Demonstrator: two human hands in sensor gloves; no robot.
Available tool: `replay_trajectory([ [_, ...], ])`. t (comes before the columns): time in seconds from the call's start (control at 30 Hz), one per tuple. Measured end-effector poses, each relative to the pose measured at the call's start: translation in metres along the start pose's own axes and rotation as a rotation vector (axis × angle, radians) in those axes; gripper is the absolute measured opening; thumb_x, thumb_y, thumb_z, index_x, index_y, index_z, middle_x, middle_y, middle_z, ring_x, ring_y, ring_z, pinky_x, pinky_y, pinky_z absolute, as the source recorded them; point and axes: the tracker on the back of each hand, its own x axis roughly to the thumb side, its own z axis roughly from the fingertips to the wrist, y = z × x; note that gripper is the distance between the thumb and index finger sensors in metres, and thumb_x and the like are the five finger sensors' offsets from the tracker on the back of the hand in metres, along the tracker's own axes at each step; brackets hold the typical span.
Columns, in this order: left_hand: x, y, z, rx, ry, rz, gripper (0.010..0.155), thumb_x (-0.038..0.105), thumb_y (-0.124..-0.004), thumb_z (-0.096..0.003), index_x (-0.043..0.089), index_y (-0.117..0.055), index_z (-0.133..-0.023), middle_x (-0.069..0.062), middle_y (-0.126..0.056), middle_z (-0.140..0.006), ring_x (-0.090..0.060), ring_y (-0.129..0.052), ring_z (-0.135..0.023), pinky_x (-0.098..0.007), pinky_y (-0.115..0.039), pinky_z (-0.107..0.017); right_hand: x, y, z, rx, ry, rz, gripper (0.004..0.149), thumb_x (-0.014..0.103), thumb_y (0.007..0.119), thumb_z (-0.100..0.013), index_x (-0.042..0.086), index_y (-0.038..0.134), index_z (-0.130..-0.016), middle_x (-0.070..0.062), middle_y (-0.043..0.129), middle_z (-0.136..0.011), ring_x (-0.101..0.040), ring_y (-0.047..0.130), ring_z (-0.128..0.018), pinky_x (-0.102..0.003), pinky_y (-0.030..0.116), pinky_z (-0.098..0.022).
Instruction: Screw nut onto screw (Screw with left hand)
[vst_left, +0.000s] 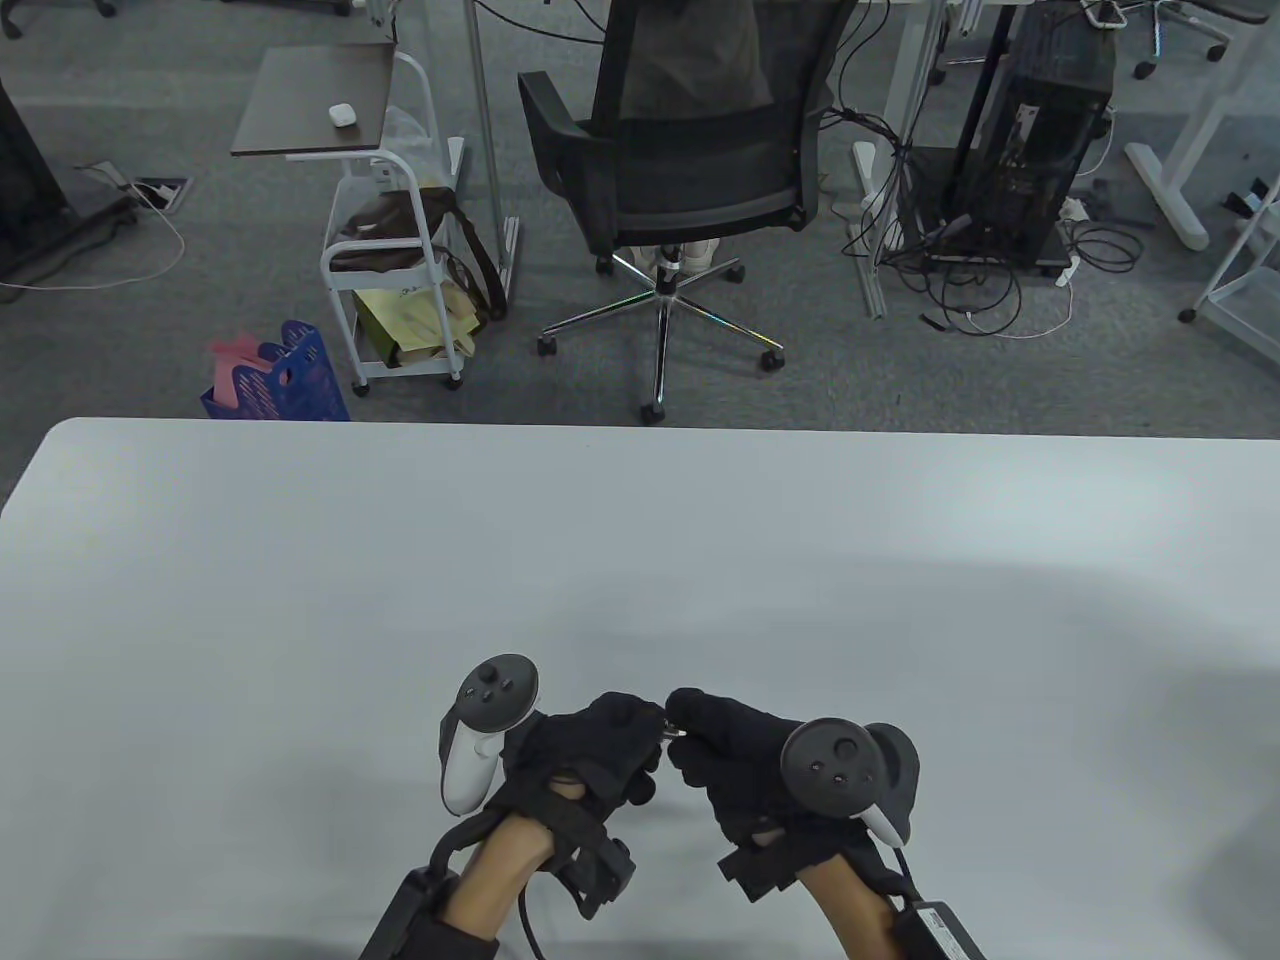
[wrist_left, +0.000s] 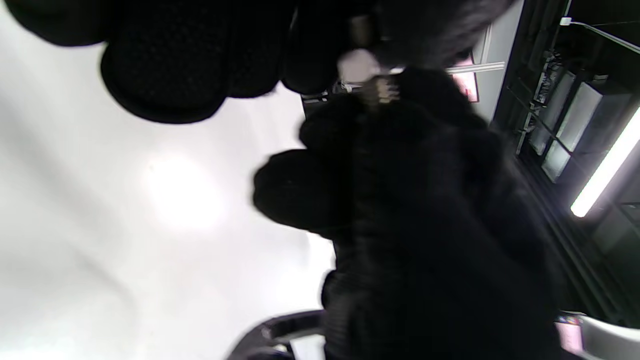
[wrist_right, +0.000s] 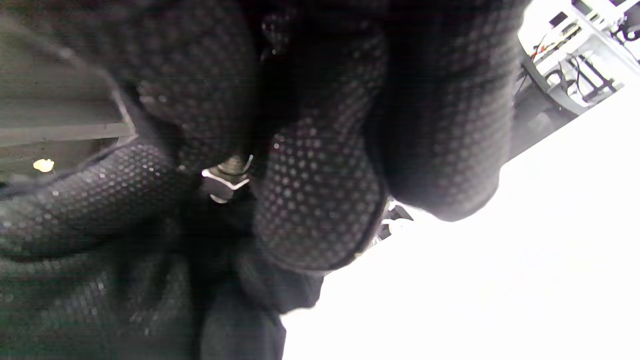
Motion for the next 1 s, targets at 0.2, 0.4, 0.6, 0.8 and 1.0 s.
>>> replay_trajectory([
  [0.2,-0.003,-0.005,0.001,-0.095,0.038,0.007,0.06,0.04,-0.07,-0.0452,0.006,-0.063,-0.094,-0.027,-0.076,-0.084,-0.043,-0.089,-0.054,-0.059,-0.069,-0.046,-0.004,0.002,0.007,-0.024,-0.015,-0.035,0.047,0.032,0.094,-0.031,0.015,0.091,-0.075,-0.008,0.106,-0.06,-0.012,0.119,-0.029,-0.036,0.103,-0.029],
  [0.4,0.009,-0.006,0.007,-0.045,0.04,-0.092,0.056,0.036,-0.073,-0.0434,0.002,-0.071,-0.088,-0.029,-0.083,-0.076,-0.045,-0.092,-0.047,-0.06,-0.071,-0.041,0.0,0.004,0.008,-0.012,-0.031,-0.061,0.047,0.032,0.094,-0.031,0.014,0.091,-0.074,-0.008,0.106,-0.059,-0.012,0.119,-0.028,-0.037,0.103,-0.029],
  [0.6,0.007,-0.004,0.008,0.021,0.031,-0.084,0.062,0.046,-0.072,-0.0433,0.004,-0.074,-0.09,-0.029,-0.084,-0.077,-0.046,-0.093,-0.047,-0.06,-0.072,-0.041,0.001,-0.004,0.009,-0.059,-0.032,-0.06,0.047,0.032,0.094,-0.031,0.014,0.091,-0.074,-0.008,0.107,-0.058,-0.012,0.119,-0.027,-0.036,0.104,-0.028],
  [0.8,0.001,-0.004,0.002,-0.09,0.025,-0.02,0.055,0.036,-0.072,-0.0444,0.004,-0.069,-0.089,-0.027,-0.08,-0.079,-0.043,-0.091,-0.05,-0.059,-0.071,-0.043,-0.003,0.001,0.008,-0.022,-0.017,-0.042,0.047,0.034,0.093,-0.031,0.015,0.091,-0.074,-0.006,0.107,-0.057,-0.011,0.118,-0.027,-0.036,0.103,-0.028],
  [1.0,-0.002,-0.001,0.003,0.019,0.038,-0.03,0.054,0.04,-0.071,-0.0435,0.003,-0.08,-0.082,-0.029,-0.088,-0.072,-0.046,-0.093,-0.043,-0.061,-0.072,-0.039,-0.003,0.0,0.009,-0.032,-0.019,-0.031,0.048,0.033,0.093,-0.031,0.015,0.091,-0.075,-0.006,0.106,-0.058,-0.011,0.118,-0.027,-0.036,0.103,-0.028],
])
